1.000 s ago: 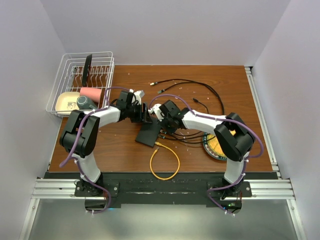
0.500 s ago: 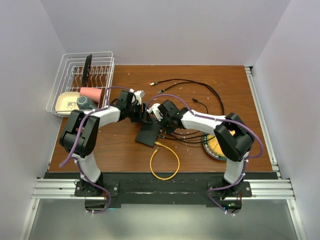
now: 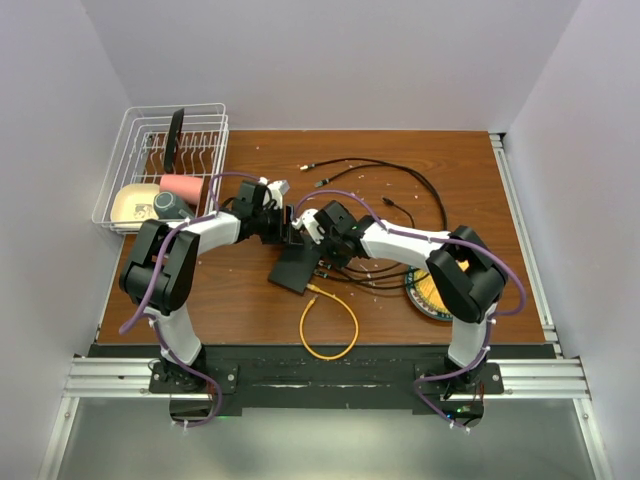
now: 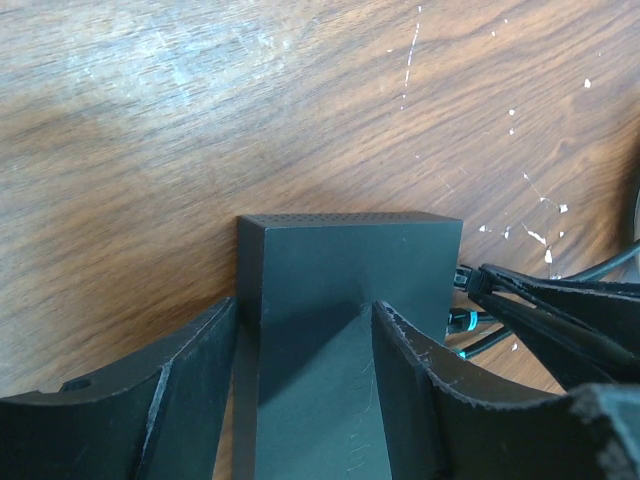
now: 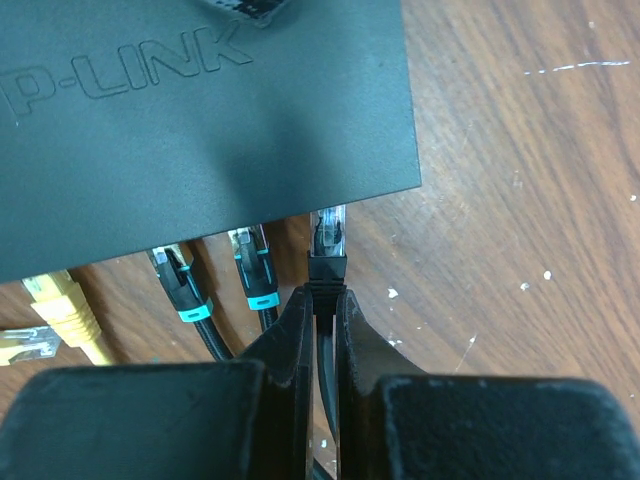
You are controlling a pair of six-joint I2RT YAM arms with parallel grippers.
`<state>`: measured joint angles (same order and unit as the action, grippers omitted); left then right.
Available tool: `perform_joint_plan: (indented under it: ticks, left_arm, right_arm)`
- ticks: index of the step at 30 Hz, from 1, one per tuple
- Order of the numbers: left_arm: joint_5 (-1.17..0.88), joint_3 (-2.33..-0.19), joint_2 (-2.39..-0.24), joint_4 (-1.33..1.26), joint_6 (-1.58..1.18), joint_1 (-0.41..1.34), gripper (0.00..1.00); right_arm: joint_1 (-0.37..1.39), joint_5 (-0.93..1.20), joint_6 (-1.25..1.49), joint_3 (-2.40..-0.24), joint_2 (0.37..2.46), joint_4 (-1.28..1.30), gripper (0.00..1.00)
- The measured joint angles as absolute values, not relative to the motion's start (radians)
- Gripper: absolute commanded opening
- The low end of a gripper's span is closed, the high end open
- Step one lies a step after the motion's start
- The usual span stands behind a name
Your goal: Insert the plug into the switch port
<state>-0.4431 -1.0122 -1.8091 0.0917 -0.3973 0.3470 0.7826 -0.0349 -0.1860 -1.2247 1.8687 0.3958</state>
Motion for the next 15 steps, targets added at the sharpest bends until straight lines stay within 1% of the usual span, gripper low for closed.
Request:
perform_joint_plan:
  ticks: [15]
  left_arm:
    - [-0.492, -1.012, -1.821, 0.056, -0.356, 0.348, 0.59]
  right_arm:
    - [0.786, -0.043, -0.189, -1.225, 1.879, 0.404, 0.0]
